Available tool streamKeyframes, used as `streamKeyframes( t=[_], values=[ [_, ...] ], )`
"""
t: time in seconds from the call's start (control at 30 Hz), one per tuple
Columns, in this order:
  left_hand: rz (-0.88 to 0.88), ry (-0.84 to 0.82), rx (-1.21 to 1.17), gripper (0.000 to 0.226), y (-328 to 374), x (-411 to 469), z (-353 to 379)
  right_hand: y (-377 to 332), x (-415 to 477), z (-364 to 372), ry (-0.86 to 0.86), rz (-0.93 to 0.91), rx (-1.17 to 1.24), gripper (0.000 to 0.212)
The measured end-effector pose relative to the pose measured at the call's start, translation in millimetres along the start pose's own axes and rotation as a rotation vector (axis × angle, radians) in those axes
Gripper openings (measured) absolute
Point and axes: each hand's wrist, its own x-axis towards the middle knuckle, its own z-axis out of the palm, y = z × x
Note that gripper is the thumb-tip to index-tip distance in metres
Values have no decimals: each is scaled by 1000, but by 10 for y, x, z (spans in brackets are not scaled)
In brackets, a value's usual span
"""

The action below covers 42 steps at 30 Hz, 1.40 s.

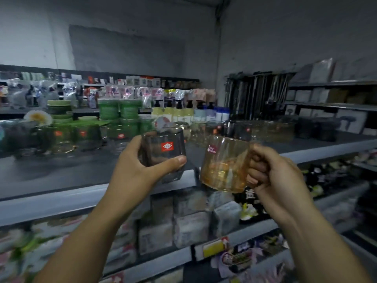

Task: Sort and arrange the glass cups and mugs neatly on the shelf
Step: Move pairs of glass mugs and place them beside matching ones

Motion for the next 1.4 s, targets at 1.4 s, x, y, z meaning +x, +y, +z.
streamKeyframes(
  t=[1.4],
  values=[
    [-109, 64, 213, 80, -637, 1771, 2756, -367, 3085, -2119, -48, 18, 0, 33]
  ],
)
